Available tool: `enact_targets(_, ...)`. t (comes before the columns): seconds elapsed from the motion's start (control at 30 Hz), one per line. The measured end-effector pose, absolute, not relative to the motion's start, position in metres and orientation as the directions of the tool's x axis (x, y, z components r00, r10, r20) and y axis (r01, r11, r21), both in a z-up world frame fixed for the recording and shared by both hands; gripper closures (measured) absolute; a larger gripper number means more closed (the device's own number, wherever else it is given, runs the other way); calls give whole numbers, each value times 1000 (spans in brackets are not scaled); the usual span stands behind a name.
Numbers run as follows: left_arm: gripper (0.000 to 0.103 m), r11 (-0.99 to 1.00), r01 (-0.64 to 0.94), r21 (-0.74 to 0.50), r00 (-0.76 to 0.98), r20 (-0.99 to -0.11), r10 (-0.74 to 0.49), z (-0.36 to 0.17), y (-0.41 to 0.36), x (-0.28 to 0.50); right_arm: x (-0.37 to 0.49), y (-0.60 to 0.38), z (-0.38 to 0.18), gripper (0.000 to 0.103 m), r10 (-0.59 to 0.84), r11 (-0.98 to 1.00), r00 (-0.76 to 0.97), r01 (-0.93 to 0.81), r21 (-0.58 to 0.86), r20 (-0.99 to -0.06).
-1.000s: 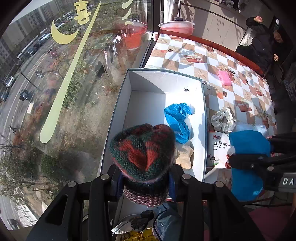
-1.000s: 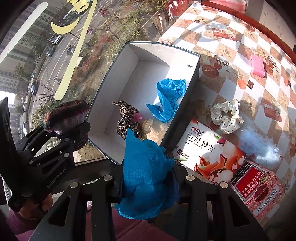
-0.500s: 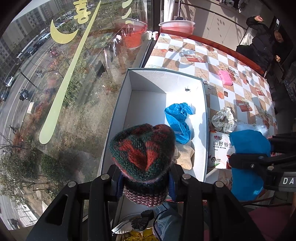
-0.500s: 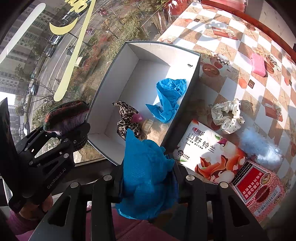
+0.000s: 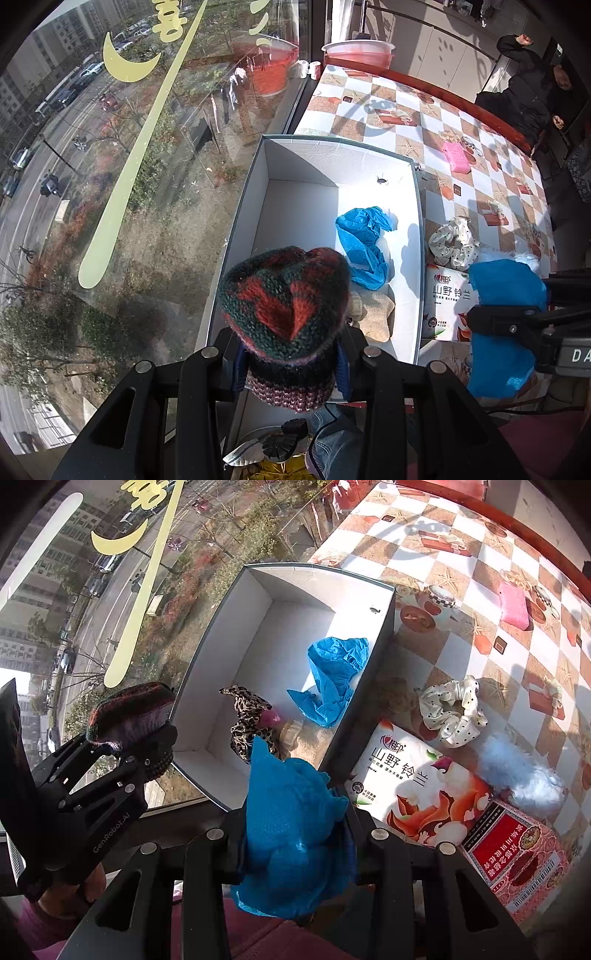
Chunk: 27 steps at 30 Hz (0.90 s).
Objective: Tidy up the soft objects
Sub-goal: 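Open the left gripper dropping the knit hat while the right gripper drops the blue bag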
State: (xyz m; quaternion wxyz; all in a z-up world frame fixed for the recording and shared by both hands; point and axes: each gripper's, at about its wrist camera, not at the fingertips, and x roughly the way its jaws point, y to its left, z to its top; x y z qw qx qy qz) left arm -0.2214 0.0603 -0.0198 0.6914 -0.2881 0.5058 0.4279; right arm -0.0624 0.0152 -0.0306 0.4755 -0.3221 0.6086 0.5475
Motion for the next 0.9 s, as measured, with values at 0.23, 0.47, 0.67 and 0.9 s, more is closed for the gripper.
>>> enact_targets(0.23, 62, 419, -907, 42, 86, -955, 283, -32, 78, -239, -56, 22, -32, 64, 136, 210, -332, -911, 355, -933)
enact_targets(0.47, 62, 387, -922, -29, 128, -964, 235, -40, 96, -228, -55, 46, -35, 64, 147, 207, -310, -919, 336, -939)
enact_targets(0.67, 62, 425, -905, -22, 136, -961, 240, -39, 102, -208, -57, 71, -23, 64, 181, 181, -292, -929, 323, -939)
enact_targets(0.9, 62, 424, -906, 17, 95, -965, 243, -47, 110, -196, -60, 100, -15, 64, 212, 163, -259, -942, 295, -942)
